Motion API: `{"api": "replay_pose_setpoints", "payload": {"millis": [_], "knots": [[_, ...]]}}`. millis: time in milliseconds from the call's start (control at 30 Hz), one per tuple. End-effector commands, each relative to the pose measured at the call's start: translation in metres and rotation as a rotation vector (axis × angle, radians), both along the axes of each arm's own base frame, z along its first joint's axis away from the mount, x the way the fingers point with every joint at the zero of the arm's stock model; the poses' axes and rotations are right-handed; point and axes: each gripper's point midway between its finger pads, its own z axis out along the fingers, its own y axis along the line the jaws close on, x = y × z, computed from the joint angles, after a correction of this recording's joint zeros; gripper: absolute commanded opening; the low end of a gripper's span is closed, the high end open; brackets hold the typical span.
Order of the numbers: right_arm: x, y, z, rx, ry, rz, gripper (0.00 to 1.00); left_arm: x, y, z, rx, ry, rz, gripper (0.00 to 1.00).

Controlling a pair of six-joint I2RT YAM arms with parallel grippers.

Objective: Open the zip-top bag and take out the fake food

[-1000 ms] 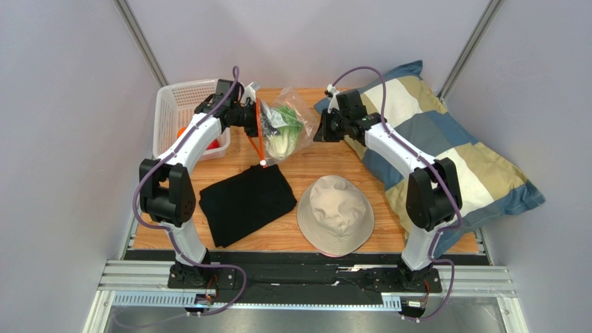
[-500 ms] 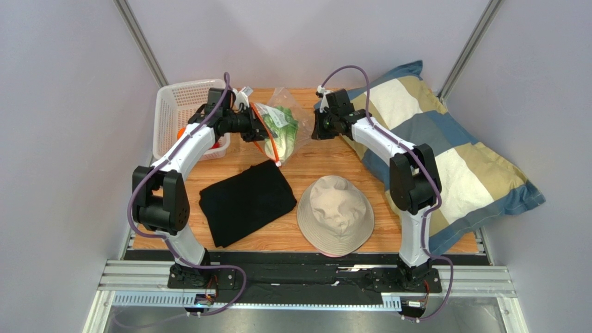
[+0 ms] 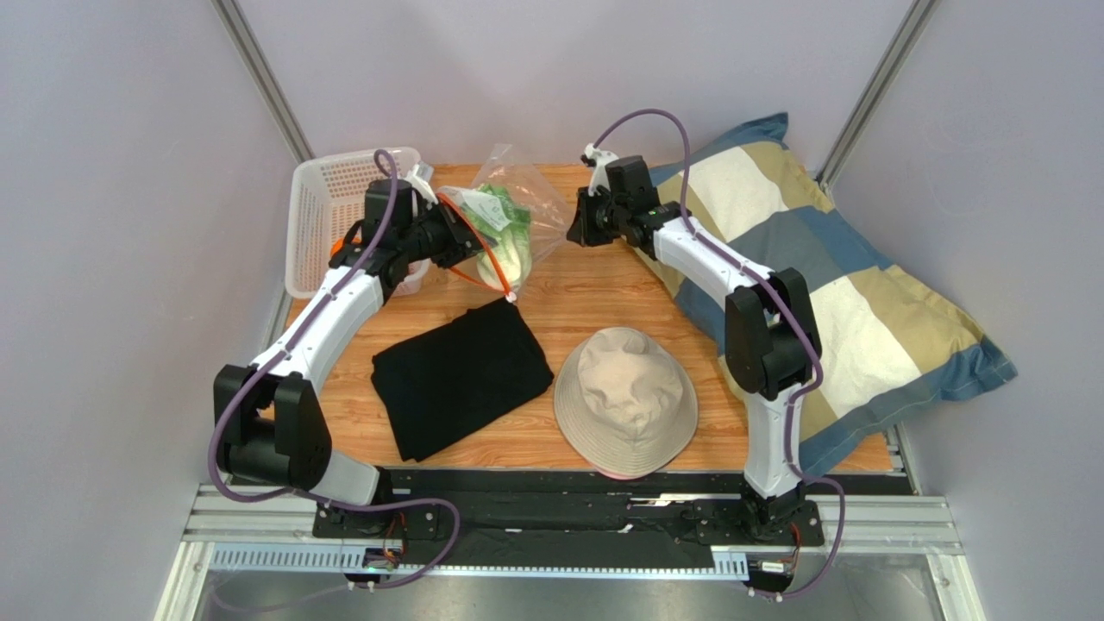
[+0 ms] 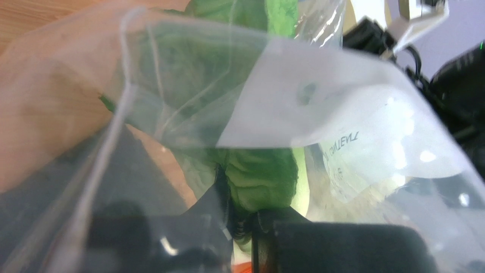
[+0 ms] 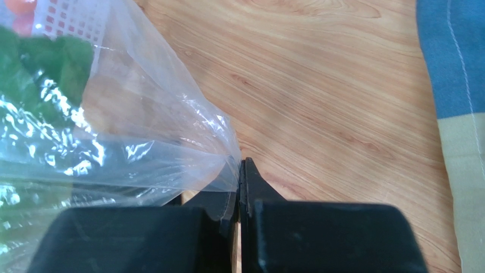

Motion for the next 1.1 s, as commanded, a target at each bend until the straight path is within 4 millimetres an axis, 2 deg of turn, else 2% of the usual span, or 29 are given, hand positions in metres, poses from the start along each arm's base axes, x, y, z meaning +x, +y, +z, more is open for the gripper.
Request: {"api": "replay_pose_setpoints", "payload": {"millis": [0,100,233,267,333,367,433,467,500,533,600,633,667,700,733,800,833,867,900,933,967,1067], "knots": [[0.011,-0.052,0.008,-0.075,-0.101,-0.148,0.00,0.043,0.036,0.054,0.060,-0.134,0.217,0.00],[0.009,-0.076,-0.009,-0.094,-0.031,-0.217,0.00,0.047,0.050,0.064,0.090,-0.139,0.277,0.00],[0.021,-0.096,-0.014,-0.143,-0.025,-0.272,0.00,0.039,0.056,0.058,0.064,-0.076,0.324,0.00],[0.024,-0.101,-0.019,-0.158,-0.010,-0.286,0.00,0.035,0.062,0.058,0.078,-0.073,0.352,0.00],[0.032,-0.110,-0.018,-0.171,-0.011,-0.328,0.00,0.032,0.071,0.052,0.113,-0.051,0.388,0.00],[0.032,-0.113,-0.025,-0.182,0.011,-0.335,0.00,0.034,0.077,0.053,0.136,-0.056,0.414,0.00],[0.040,-0.120,-0.022,-0.209,-0.003,-0.365,0.00,0.035,0.077,0.054,0.165,-0.073,0.391,0.00],[0.040,-0.121,-0.034,-0.233,0.021,-0.364,0.00,0.035,0.067,0.055,0.140,-0.070,0.326,0.00],[0.043,-0.122,-0.036,-0.241,0.024,-0.367,0.00,0.035,0.063,0.055,0.123,-0.057,0.295,0.00],[0.050,-0.122,-0.030,-0.239,0.012,-0.372,0.00,0.033,0.059,0.049,0.113,-0.020,0.274,0.00],[0.058,-0.115,-0.033,-0.220,0.006,-0.351,0.00,0.026,0.038,0.051,0.024,-0.007,0.177,0.00],[0.063,-0.102,-0.022,-0.165,-0.008,-0.325,0.00,0.023,0.031,0.049,0.001,0.009,0.143,0.00],[0.067,-0.097,-0.018,-0.138,-0.005,-0.319,0.00,0.015,0.022,0.042,-0.025,0.042,0.097,0.00],[0.070,-0.091,-0.032,-0.127,0.036,-0.311,0.00,0.011,0.018,0.038,-0.036,0.058,0.073,0.00],[0.075,-0.084,-0.014,-0.098,0.041,-0.299,0.00,0.000,0.017,0.024,-0.026,0.104,0.057,0.00],[0.080,-0.074,-0.025,-0.062,0.104,-0.310,0.00,-0.011,0.023,0.004,0.036,0.137,0.052,0.00],[0.081,-0.070,-0.025,-0.042,0.120,-0.310,0.00,-0.022,0.027,-0.013,0.064,0.189,0.045,0.00],[0.089,-0.065,-0.012,0.002,0.112,-0.339,0.00,-0.029,0.030,-0.025,0.113,0.206,0.013,0.00],[0.093,-0.063,-0.021,0.010,0.127,-0.351,0.00,-0.036,0.031,-0.033,0.137,0.233,-0.015,0.00],[0.098,-0.062,-0.020,0.025,0.125,-0.371,0.00,-0.050,0.029,-0.046,0.144,0.296,-0.060,0.00],[0.107,-0.058,-0.007,0.061,0.105,-0.395,0.00,-0.056,0.030,-0.051,0.166,0.304,-0.088,0.00],[0.122,-0.059,-0.019,0.082,0.113,-0.460,0.00,-0.075,0.030,-0.056,0.182,0.308,-0.153,0.00]]}}
